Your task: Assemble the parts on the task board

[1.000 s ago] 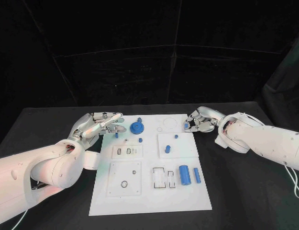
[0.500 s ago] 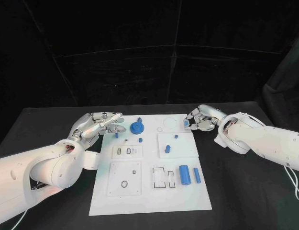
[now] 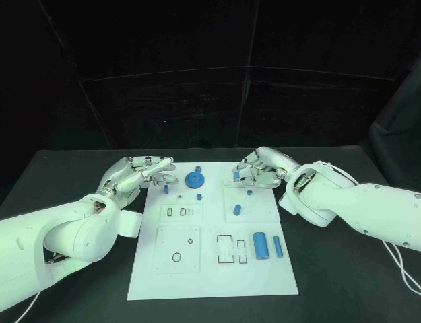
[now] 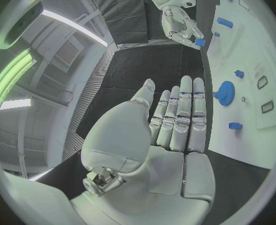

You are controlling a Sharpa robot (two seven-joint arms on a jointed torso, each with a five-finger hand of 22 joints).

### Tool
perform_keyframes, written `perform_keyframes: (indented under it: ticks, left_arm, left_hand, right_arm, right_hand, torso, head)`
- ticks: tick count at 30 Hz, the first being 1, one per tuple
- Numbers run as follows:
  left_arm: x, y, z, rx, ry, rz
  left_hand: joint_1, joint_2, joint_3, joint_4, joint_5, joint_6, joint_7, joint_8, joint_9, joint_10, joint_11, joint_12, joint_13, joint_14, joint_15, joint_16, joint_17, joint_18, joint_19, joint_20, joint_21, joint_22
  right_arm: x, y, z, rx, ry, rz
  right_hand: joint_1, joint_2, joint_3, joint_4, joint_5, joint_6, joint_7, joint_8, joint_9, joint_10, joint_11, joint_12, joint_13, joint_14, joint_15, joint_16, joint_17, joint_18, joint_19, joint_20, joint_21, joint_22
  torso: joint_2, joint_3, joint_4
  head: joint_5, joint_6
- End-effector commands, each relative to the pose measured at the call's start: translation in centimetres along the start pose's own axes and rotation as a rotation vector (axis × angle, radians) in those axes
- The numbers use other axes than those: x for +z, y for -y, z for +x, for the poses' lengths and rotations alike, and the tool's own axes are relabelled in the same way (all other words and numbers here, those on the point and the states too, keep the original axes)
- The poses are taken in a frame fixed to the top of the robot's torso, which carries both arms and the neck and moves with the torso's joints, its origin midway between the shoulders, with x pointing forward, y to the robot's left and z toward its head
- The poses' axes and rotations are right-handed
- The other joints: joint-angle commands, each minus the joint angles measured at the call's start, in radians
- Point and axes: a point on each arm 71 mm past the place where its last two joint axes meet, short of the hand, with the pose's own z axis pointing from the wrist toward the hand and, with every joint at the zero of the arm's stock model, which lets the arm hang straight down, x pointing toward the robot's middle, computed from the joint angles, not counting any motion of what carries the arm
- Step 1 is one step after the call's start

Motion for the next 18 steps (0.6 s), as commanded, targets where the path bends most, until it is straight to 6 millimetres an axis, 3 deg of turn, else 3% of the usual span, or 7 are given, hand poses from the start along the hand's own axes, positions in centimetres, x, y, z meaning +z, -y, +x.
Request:
perform_keyframes:
  ticks: [1, 7, 10, 12, 18]
  left_arm:
    - [0.0, 0.2, 0.0, 0.001, -0.009, 0.009]
    - [0.1, 0.3, -0.5, 0.005, 0.004, 0.014]
    - [0.1, 0.4, -0.7, 0.007, 0.011, 0.016]
    - [0.1, 0.4, -0.8, 0.008, 0.013, 0.019]
    - [0.3, 0.6, -0.9, 0.011, 0.019, 0.025]
  left_hand:
    - [0.001, 0.006, -0.002, -0.007, 0.0, 0.006, 0.001, -0.006, -0.001, 0.008, 0.001, -0.003, -0.001, 0.007, 0.002, -0.007, 0.001, 0.007, 0.007, 0.003, -0.002, -0.001]
    - [0.001, 0.006, -0.002, -0.007, 0.0, 0.006, 0.001, -0.006, -0.001, 0.008, 0.001, -0.003, -0.001, 0.007, 0.002, -0.007, 0.001, 0.007, 0.007, 0.003, -0.002, -0.001]
    - [0.001, 0.006, -0.002, -0.007, 0.0, 0.006, 0.001, -0.006, -0.001, 0.008, 0.001, -0.003, -0.001, 0.007, 0.002, -0.007, 0.001, 0.007, 0.007, 0.003, -0.002, -0.001]
    - [0.001, 0.006, -0.002, -0.007, 0.0, 0.006, 0.001, -0.006, -0.001, 0.008, 0.001, -0.003, -0.001, 0.007, 0.002, -0.007, 0.001, 0.007, 0.007, 0.003, -0.002, -0.001]
    - [0.001, 0.006, -0.002, -0.007, 0.0, 0.006, 0.001, -0.006, -0.001, 0.008, 0.001, -0.003, -0.001, 0.007, 0.002, -0.007, 0.001, 0.007, 0.007, 0.003, -0.002, -0.001]
  right_arm:
    - [0.8, -1.7, 1.1, -0.034, 0.001, 0.034]
    - [2.3, -5.2, 3.9, -0.063, -0.077, -0.011]
    - [3.0, -6.2, 4.9, -0.081, -0.101, -0.021]
    - [3.4, -6.8, 5.6, -0.094, -0.114, -0.026]
    - [4.1, -7.8, 7.8, -0.136, -0.156, -0.038]
  right_hand:
    - [0.002, 0.009, 0.013, 0.004, 0.007, 0.016, -0.01, 0.0, 0.002, 0.001, -0.004, -0.003, 0.002, 0.069, -0.004, 0.002, 0.098, -0.015, 0.007, -0.001, 0.004, 0.095]
    - [-0.002, 0.007, 0.015, 0.005, 0.008, 0.015, -0.01, -0.001, 0.002, -0.001, -0.004, -0.009, -0.003, 0.068, -0.004, -0.001, 0.094, -0.015, 0.007, -0.001, 0.004, 0.095]
    - [-0.005, 0.005, 0.015, 0.005, 0.008, 0.015, -0.01, -0.002, 0.002, -0.003, -0.004, -0.013, -0.005, 0.067, -0.004, -0.002, 0.092, -0.015, 0.007, -0.001, 0.004, 0.095]
    - [-0.007, 0.004, 0.016, 0.005, 0.008, 0.016, -0.01, -0.002, 0.002, -0.005, -0.004, -0.018, -0.009, 0.067, -0.004, -0.003, 0.089, -0.014, 0.005, -0.001, 0.002, 0.092]
    - [-0.012, 0.0, 0.018, 0.005, 0.01, 0.017, -0.01, -0.003, 0.001, -0.011, -0.004, -0.03, -0.018, 0.065, -0.004, -0.007, 0.084, -0.013, 0.003, -0.001, 0.001, 0.089]
  torso:
    - [-0.011, -0.0076, 0.0026]
    - [-0.018, -0.0135, 0.0077]
    - [-0.017, -0.0119, 0.004]
    - [-0.018, -0.0134, 0.0046]
    - [-0.015, -0.01, 0.0051]
  head:
    - [0.011, -0.009]
    - [0.021, -0.021]
    - [0.029, -0.023]
    - [0.032, -0.026]
    - [0.04, -0.032]
